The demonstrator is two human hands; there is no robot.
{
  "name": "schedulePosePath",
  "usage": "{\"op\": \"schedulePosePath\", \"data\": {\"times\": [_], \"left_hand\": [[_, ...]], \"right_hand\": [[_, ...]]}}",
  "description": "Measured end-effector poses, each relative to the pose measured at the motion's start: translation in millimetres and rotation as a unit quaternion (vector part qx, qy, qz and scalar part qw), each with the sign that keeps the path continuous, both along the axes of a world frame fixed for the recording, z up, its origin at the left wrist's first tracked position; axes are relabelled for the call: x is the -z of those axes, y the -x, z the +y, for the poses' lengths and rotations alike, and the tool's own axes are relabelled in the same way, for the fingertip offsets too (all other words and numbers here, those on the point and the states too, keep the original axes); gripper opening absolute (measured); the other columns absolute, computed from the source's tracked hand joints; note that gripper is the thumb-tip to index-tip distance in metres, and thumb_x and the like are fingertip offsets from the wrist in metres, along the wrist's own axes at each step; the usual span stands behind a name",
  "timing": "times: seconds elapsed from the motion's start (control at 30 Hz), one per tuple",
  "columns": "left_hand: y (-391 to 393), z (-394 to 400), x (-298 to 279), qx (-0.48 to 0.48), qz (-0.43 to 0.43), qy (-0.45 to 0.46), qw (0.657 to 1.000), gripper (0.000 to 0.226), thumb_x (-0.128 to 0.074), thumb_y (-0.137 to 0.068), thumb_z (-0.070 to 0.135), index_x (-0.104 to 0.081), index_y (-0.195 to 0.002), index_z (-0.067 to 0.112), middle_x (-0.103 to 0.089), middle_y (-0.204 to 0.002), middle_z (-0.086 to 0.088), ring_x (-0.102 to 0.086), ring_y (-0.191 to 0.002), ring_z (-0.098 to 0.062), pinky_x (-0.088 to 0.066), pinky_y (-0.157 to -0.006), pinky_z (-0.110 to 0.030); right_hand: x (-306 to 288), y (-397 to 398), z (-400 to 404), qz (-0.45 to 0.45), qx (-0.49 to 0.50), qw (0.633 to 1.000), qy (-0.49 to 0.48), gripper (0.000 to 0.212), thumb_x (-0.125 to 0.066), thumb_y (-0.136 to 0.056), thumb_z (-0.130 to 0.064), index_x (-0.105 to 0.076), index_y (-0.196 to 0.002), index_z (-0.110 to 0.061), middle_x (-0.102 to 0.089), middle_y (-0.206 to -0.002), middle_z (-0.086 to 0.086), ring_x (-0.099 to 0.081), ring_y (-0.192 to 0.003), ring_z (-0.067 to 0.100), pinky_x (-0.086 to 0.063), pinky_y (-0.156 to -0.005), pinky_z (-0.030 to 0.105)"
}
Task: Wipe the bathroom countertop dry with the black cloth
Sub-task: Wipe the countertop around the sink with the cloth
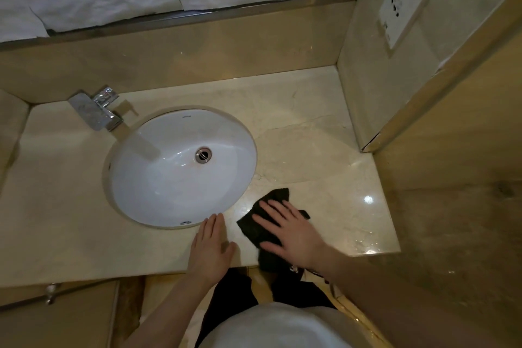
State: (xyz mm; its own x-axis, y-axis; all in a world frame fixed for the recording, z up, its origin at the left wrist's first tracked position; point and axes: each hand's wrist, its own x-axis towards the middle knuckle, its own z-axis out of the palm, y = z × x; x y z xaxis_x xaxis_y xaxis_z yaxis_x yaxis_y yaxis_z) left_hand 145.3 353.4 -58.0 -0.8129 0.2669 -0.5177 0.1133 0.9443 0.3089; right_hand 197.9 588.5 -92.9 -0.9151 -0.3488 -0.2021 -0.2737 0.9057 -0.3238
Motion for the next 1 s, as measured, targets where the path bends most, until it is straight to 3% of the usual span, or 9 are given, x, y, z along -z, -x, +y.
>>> {"op": "schedulePosePath", "data": {"times": [0.07, 0.23, 0.37, 0.47, 0.63, 0.7, 0.8, 0.9, 1.0], "left_hand": [[2.7, -3.3, -2.7, 0.007, -0.011, -0.007, 1.0, 0.074, -0.042, -0.104, 0.04, 0.0, -0.159, 0.014, 0.0, -0.167, -0.001, 0.001, -0.154, -0.019, -0.007, -0.125, -0.036], [8.8, -6.9, -7.0, -0.002, -0.02, -0.046, 0.999, 0.072, -0.047, -0.103, 0.034, -0.008, -0.159, 0.013, -0.006, -0.166, 0.0, -0.004, -0.153, -0.015, -0.01, -0.125, -0.032], [5.4, -2.3, -5.3, -0.017, -0.006, -0.056, 0.998, 0.072, -0.05, -0.101, 0.033, -0.012, -0.158, 0.012, -0.011, -0.166, -0.003, -0.008, -0.153, -0.019, -0.013, -0.124, -0.037], [1.5, 0.2, -5.2, -0.031, 0.002, -0.055, 0.998, 0.071, -0.049, -0.101, 0.032, -0.012, -0.158, 0.013, -0.012, -0.165, -0.002, -0.008, -0.153, -0.019, -0.013, -0.124, -0.039], [-1.3, -4.8, 1.5, -0.05, 0.009, -0.079, 0.996, 0.074, -0.054, -0.094, 0.017, -0.017, -0.158, 0.015, -0.019, -0.164, -0.001, -0.016, -0.151, -0.016, -0.017, -0.124, -0.039], [-1.3, -7.2, 2.7, -0.06, 0.008, -0.095, 0.994, 0.077, -0.054, -0.091, 0.014, -0.018, -0.158, 0.017, -0.022, -0.163, 0.001, -0.019, -0.15, -0.015, -0.02, -0.123, -0.04], [-1.2, -6.6, -4.0, -0.058, -0.003, -0.09, 0.994, 0.076, -0.054, -0.094, 0.014, -0.012, -0.159, 0.015, -0.012, -0.165, 0.004, -0.008, -0.152, -0.013, -0.008, -0.125, -0.032], [-0.4, -6.3, -6.6, -0.056, -0.007, -0.09, 0.994, 0.075, -0.051, -0.097, 0.017, -0.009, -0.159, 0.016, -0.006, -0.166, 0.003, -0.002, -0.153, -0.012, -0.004, -0.125, -0.031], [0.2, -3.9, -7.9, -0.057, -0.025, -0.087, 0.994, 0.077, -0.049, -0.097, 0.018, -0.003, -0.159, 0.016, 0.0, -0.166, 0.003, 0.003, -0.153, -0.012, -0.001, -0.125, -0.034]], "right_hand": [[0.2, 12.6, 36.8, 0.017, -0.032, 0.999, -0.018, 0.06, -0.021, -0.101, -0.063, -0.019, -0.155, -0.036, -0.009, -0.165, -0.005, -0.004, -0.152, 0.018, -0.002, -0.123, 0.043], [2.7, 54.5, 105.8, 0.024, 0.287, 0.956, -0.051, 0.062, -0.016, -0.101, -0.058, -0.026, -0.154, -0.027, -0.024, -0.161, 0.006, -0.021, -0.147, 0.029, -0.015, -0.121, 0.05], [4.8, 80.3, 64.2, 0.032, 0.401, 0.915, -0.046, 0.063, -0.021, -0.101, -0.05, -0.03, -0.153, -0.015, -0.027, -0.159, 0.015, -0.023, -0.145, 0.035, -0.015, -0.12, 0.053], [2.3, 78.0, 3.4, 0.035, 0.329, 0.943, -0.026, 0.06, -0.025, -0.101, -0.047, -0.035, -0.151, -0.014, -0.03, -0.158, 0.016, -0.028, -0.145, 0.035, -0.019, -0.119, 0.053], [11.2, 40.3, -72.9, 0.047, 0.036, 0.998, 0.021, 0.055, -0.034, -0.103, -0.048, -0.037, -0.151, -0.021, -0.031, -0.159, 0.004, -0.026, -0.148, 0.026, -0.018, -0.12, 0.048], [12.5, 40.8, -61.9, 0.034, -0.038, 0.998, 0.024, 0.057, -0.031, -0.104, -0.052, -0.032, -0.153, -0.024, -0.026, -0.161, 0.0, -0.02, -0.15, 0.02, -0.013, -0.122, 0.043], [9.2, 69.8, -12.7, 0.044, -0.114, 0.993, 0.0, 0.056, -0.026, -0.104, -0.056, -0.032, -0.152, -0.03, -0.022, -0.161, -0.004, -0.017, -0.15, 0.016, -0.01, -0.123, 0.041], [2.8, 101.5, 44.8, 0.066, 0.044, 0.997, -0.001, 0.055, -0.026, -0.104, -0.053, -0.037, -0.15, -0.024, -0.03, -0.159, 0.004, -0.029, -0.146, 0.027, -0.018, -0.121, 0.046], [3.1, 114.6, 72.7, 0.055, 0.249, 0.967, -0.019, 0.056, -0.025, -0.104, -0.048, -0.033, -0.152, -0.018, -0.028, -0.159, 0.009, -0.025, -0.146, 0.03, -0.016, -0.121, 0.047]]}}
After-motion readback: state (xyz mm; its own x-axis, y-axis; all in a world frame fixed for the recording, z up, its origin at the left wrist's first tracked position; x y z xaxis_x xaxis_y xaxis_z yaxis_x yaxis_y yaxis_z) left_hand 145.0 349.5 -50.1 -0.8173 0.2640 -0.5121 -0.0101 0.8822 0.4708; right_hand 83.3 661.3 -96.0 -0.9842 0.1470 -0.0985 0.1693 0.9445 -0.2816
